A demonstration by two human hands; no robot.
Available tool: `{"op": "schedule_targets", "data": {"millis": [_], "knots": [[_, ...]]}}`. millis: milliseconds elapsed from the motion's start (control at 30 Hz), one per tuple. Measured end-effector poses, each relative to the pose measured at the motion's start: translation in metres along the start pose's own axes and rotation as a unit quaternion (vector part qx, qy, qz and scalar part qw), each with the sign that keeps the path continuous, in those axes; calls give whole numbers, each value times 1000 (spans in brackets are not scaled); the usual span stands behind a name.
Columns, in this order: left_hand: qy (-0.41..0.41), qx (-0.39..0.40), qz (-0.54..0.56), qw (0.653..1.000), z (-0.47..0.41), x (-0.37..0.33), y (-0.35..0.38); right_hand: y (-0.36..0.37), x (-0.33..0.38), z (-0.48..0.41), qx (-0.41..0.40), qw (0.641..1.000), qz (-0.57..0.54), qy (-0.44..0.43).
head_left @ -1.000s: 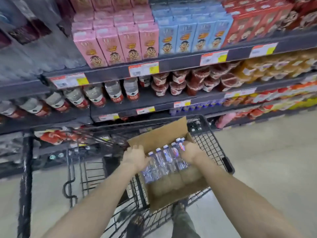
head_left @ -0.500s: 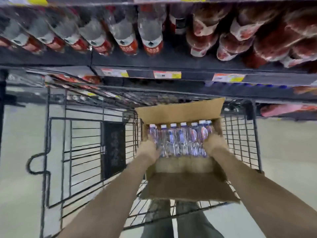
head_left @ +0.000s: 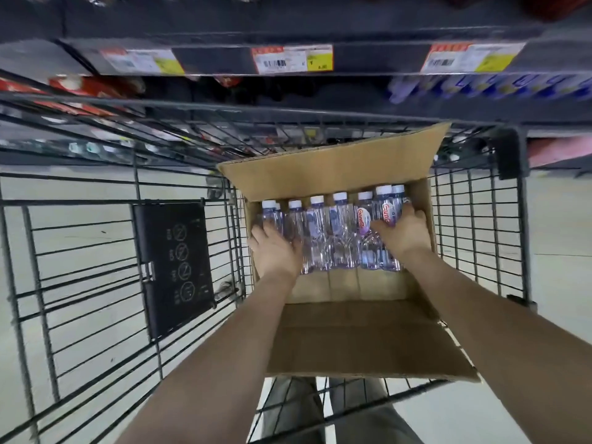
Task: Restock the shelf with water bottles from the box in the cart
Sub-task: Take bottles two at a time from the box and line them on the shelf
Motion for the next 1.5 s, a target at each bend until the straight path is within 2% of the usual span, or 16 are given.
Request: {"op": "schedule_targets", "data": {"millis": [133,267,467,633,733,867,1067,1200,1500], "knots": [[-36,-55,47,997,-14,12,3,9,-3,-3,-24,1000,3,1],[-61,-69,78,993,-21,11,4,15,-5,-3,-36,999,3,3],[-123,-45,232,964,-23,12,16,17,-5,0,-54,997,-55,16],[-149,-39,258,954,-20,13,21,17,-4,2,-30,990,-129,54],[-149,-18,251,956,-26,15,24,20,-5,8,-21,989,-139,38],[-105,-18,208,972,-21,13,22,17,-2,22,8,992,-129,11],[-6,-42,257,966,8,13,-22,-13,16,55,23,984,-176,-15],[65,-71,302,948,27,7,-86,-47,41,87,24,971,-237,-22],[176,-123,412,885,77,10,-231,-146,98,177,-62,947,-298,-101]]}}
Point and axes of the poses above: each hand's wrist, its own z-axis away from the middle knuckle, its own y-axis out of the palm, x = y × z, the point moved 6 cm from there along -z, towards the middle knuckle, and after that the axes turned 13 degrees about -x, right-handed, at the moved point
